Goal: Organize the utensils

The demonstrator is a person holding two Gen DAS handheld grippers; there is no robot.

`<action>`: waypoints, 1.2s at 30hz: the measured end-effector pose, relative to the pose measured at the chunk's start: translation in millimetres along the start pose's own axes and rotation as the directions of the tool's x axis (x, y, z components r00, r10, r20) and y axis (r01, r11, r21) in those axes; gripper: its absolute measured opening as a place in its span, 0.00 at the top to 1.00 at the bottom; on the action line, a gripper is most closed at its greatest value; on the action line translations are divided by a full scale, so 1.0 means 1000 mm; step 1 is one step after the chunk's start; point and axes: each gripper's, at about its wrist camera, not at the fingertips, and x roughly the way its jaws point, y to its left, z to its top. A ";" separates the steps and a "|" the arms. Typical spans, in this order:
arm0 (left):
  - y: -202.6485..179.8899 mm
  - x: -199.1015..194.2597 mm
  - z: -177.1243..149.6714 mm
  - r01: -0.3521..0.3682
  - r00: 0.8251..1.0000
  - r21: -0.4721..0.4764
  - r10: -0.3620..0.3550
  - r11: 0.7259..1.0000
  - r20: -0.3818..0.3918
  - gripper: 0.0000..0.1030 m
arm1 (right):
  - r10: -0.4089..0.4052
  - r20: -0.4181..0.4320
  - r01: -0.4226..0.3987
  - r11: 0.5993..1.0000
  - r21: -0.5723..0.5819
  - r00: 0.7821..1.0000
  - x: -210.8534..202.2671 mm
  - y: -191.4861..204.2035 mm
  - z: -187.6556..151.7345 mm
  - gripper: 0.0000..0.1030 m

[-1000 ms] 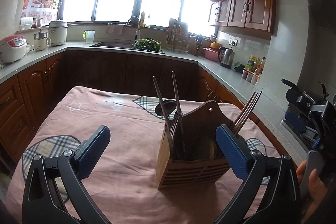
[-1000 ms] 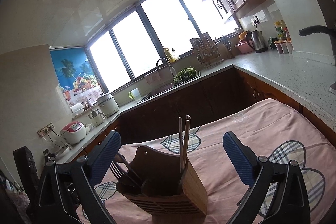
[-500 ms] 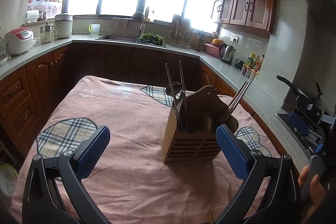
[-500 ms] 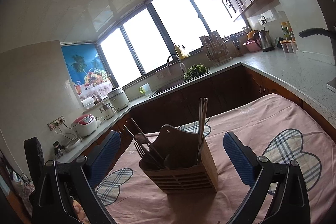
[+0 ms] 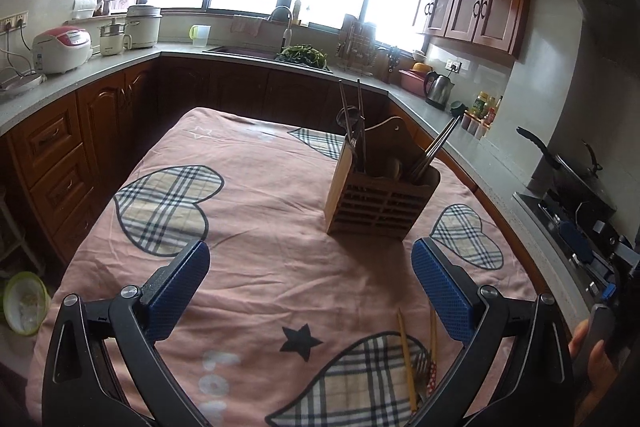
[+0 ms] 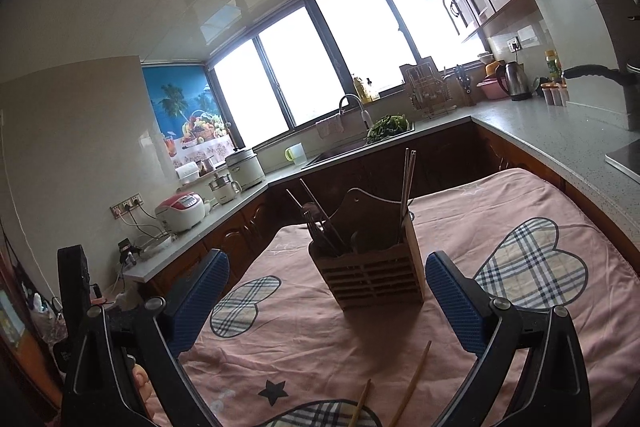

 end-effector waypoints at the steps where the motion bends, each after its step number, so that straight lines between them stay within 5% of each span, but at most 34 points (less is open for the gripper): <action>1: 0.000 -0.006 -0.004 -0.004 1.000 0.001 0.004 1.000 0.004 0.00 | -0.007 -0.010 0.007 1.000 -0.010 1.000 -0.004 0.003 -0.005 0.02; 7: -0.004 -0.042 -0.024 -0.044 0.998 0.057 0.041 0.997 0.051 0.00 | -0.072 -0.046 0.069 0.996 -0.059 0.996 -0.031 0.017 -0.032 0.02; 18: -0.020 -0.099 -0.056 -0.099 0.984 0.141 0.076 0.985 0.161 0.00 | -0.167 0.062 0.176 0.970 -0.170 0.984 -0.094 0.047 -0.043 0.00; 24: -0.020 -0.097 -0.076 -0.121 0.978 0.125 0.097 0.985 0.184 0.00 | -0.211 0.135 0.236 0.947 -0.217 0.968 -0.106 0.051 -0.069 0.00; 36: -0.026 -0.083 -0.104 -0.166 0.976 0.151 0.141 0.975 0.165 0.00 | -0.220 0.075 0.231 0.953 -0.194 0.973 -0.091 0.041 -0.109 0.00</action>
